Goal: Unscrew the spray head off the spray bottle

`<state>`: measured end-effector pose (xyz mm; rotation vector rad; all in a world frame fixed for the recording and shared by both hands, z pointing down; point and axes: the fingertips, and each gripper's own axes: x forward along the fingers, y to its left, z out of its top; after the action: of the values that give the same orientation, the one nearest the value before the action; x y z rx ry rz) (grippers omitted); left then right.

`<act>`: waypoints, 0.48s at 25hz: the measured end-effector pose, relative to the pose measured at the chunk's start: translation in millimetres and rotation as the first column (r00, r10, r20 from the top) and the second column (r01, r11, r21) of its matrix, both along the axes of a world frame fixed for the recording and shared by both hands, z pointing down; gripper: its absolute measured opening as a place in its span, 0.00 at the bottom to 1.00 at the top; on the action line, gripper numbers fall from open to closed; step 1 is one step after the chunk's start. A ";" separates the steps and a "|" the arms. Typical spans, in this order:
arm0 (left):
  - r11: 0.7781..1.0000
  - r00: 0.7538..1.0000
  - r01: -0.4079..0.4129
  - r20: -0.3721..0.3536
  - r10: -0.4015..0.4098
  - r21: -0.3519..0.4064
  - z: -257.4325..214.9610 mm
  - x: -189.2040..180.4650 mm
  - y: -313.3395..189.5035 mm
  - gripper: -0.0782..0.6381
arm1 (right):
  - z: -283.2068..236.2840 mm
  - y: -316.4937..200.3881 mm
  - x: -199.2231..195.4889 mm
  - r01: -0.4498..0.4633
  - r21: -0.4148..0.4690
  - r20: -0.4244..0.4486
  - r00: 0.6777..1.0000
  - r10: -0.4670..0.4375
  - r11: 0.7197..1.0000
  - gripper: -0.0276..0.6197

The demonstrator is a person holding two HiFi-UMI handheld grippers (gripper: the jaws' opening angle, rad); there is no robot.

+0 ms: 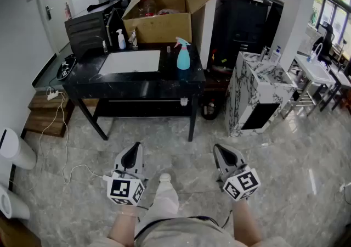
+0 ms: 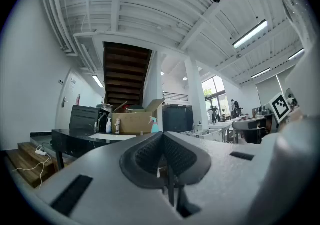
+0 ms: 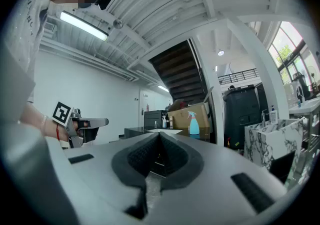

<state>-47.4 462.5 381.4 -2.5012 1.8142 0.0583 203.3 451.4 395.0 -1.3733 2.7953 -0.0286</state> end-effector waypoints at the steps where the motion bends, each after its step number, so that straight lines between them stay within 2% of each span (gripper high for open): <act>1: 1.000 1.000 0.003 -0.004 -0.003 -0.003 1.3 -1.2 -6.2 0.12 | 1.3 -6.4 -1.3 0.001 -0.002 -0.001 1.000 -0.001 1.000 0.05; 12: 0.999 1.000 -0.015 -0.020 0.014 -0.044 19.8 -20.4 -111.4 0.12 | 13.9 -110.7 -24.0 -0.023 -0.035 -0.011 1.000 0.022 0.999 0.05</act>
<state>-67.7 351.1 401.2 -2.5524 1.8247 0.0444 179.3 340.7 408.9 -1.4164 2.8009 -0.0703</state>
